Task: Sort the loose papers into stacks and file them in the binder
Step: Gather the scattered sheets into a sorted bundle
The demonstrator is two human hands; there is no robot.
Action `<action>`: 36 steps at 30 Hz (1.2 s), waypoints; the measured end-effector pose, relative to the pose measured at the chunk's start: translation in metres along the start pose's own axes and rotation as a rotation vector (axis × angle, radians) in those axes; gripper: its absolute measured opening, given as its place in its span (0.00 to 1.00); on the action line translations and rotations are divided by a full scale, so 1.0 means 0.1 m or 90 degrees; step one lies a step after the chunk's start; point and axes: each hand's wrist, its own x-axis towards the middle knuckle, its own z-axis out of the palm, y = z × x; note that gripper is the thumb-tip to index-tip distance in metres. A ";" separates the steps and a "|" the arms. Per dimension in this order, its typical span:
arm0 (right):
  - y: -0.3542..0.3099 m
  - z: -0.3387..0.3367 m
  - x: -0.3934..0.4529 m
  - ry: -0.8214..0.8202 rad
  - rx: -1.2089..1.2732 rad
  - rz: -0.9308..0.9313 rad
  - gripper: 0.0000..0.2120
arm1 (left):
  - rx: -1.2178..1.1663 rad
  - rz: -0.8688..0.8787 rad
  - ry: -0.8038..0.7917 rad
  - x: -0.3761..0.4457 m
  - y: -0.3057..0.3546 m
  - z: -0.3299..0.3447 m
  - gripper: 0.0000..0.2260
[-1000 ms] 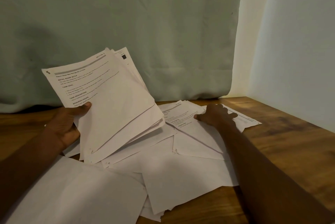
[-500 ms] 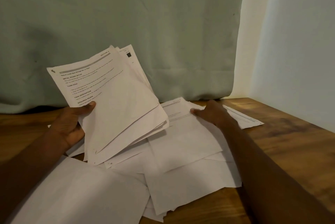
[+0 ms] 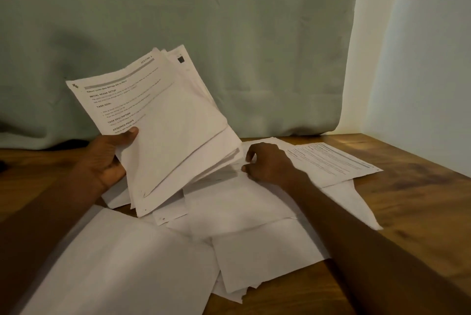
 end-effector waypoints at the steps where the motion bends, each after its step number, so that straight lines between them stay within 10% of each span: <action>1: -0.07 0.05 0.00 0.029 0.002 -0.002 0.07 | -0.009 0.001 0.007 0.01 0.05 -0.05 0.20; 6: -0.21 0.03 0.03 0.126 0.389 0.128 0.06 | -0.094 0.028 0.079 -0.02 0.24 -0.49 0.27; 10: -0.36 0.01 -0.13 -0.094 0.678 0.145 0.14 | -0.097 0.022 0.066 -0.06 0.21 -0.77 0.34; 16: -0.58 0.10 -0.22 -0.173 0.487 -0.099 0.23 | -0.034 0.004 0.108 -0.11 0.23 -0.38 0.15; 21: -0.26 -0.15 -0.09 0.272 0.145 0.007 0.18 | -0.013 -0.047 0.082 -0.06 0.10 -0.12 0.10; 25: 0.22 -0.33 -0.12 0.028 -0.114 0.220 0.23 | -0.007 -0.056 0.051 -0.10 -0.01 0.03 0.13; 28: 0.29 -0.31 -0.12 -0.095 -0.158 0.169 0.24 | 0.013 -0.059 0.044 -0.15 -0.05 0.13 0.12; 33: 0.28 -0.40 0.02 -0.063 0.042 0.084 0.11 | -0.004 -0.058 0.043 -0.16 -0.04 0.12 0.13; 36: 0.49 -0.38 0.03 0.077 -0.076 0.191 0.33 | 0.000 -0.056 0.049 -0.16 -0.04 0.07 0.12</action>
